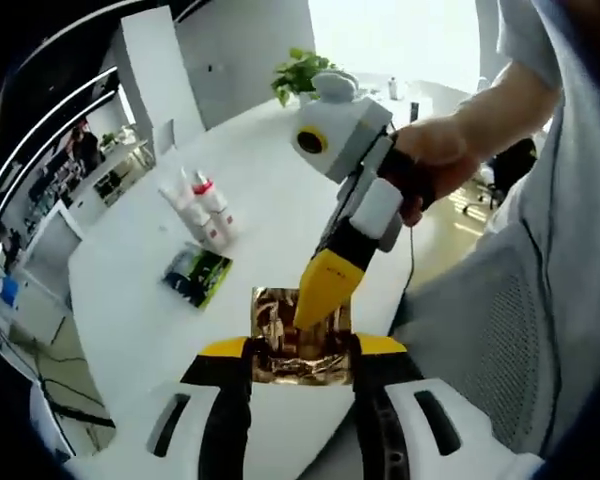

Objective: Arrange the skincare products in the storage area until every visible bottle or jar stands upright without overlapping.

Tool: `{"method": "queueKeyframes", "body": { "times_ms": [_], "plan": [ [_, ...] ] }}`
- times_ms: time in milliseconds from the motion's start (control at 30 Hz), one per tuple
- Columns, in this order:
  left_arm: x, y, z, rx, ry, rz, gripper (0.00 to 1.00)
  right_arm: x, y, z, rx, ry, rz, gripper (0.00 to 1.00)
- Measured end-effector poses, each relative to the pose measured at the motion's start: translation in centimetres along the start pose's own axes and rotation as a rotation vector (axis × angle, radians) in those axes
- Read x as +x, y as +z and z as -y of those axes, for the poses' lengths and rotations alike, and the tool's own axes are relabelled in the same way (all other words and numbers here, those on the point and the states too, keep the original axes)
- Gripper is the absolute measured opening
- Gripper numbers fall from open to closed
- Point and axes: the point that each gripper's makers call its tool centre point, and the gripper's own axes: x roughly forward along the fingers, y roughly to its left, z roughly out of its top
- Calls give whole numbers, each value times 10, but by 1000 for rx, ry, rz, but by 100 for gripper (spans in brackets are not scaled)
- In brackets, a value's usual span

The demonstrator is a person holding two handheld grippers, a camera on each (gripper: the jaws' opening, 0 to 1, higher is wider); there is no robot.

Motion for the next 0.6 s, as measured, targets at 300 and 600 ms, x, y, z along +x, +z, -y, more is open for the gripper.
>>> {"method": "queueKeyframes", "body": {
  "times_ms": [300, 600],
  "plan": [
    [-18, 7, -21, -546, 25, 278, 40, -13, 10, -1, 7, 26, 62, 0],
    [-28, 22, -18, -871, -120, 486, 21, -18, 26, -29, 21, 169, 173, 0]
  ]
}}
